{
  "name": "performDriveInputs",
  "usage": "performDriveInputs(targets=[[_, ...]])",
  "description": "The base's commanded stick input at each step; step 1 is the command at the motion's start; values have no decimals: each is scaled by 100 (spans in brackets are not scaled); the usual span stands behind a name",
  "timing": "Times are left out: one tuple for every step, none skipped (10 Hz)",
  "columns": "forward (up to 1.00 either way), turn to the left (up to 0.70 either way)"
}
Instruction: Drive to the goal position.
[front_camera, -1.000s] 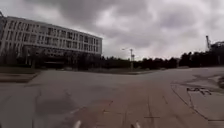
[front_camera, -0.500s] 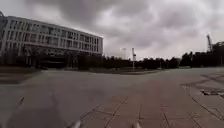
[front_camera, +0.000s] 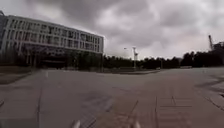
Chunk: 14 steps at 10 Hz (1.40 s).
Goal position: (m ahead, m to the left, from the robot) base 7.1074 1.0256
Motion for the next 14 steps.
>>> performDriveInputs(targets=[[100,0],[100,17],[100,22],[100,4],[100,9],[100,24],[100,0],[100,0],[100,0],[100,0],[100,0],[100,0],[100,0],[100,10]])
